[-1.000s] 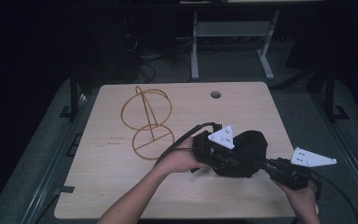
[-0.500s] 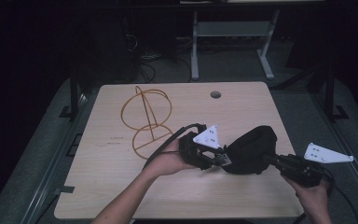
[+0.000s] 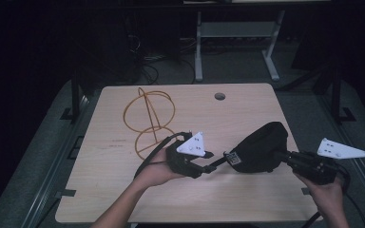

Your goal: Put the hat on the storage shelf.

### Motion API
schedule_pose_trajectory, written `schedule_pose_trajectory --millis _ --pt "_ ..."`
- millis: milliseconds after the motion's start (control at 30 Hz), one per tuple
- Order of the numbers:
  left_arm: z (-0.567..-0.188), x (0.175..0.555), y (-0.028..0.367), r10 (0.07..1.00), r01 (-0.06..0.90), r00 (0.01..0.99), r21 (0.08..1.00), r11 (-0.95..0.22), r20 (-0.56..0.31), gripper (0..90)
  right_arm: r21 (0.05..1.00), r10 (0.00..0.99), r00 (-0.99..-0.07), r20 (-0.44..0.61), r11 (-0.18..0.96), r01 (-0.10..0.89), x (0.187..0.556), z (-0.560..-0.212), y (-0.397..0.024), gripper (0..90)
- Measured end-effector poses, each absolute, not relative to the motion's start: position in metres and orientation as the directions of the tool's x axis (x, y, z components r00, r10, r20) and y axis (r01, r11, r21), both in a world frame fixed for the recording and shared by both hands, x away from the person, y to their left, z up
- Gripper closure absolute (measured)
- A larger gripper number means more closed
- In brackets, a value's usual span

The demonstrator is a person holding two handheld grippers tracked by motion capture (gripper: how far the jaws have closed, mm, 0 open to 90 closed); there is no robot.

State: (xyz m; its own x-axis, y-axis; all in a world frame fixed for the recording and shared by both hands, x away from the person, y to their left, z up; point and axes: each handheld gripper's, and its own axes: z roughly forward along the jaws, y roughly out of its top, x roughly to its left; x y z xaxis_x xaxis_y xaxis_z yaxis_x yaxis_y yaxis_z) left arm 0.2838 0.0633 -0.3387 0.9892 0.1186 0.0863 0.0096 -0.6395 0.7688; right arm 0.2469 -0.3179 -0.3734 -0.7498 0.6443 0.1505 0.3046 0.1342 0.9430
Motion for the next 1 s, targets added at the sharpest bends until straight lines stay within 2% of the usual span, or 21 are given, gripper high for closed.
schedule_pose_trajectory --millis 333,1000 --pt "-0.358 0.274 0.081 0.152 0.034 0.984 0.749 -0.661 0.09 51.6 0.941 0.634 -0.758 0.153 0.139 0.307 0.256 -0.368 -0.316 83.3" --pt "-0.395 0.261 0.114 0.224 0.095 0.972 0.743 -0.663 0.075 44.2 0.939 0.571 -0.811 0.126 0.195 0.284 0.284 -0.327 -0.281 83.1"
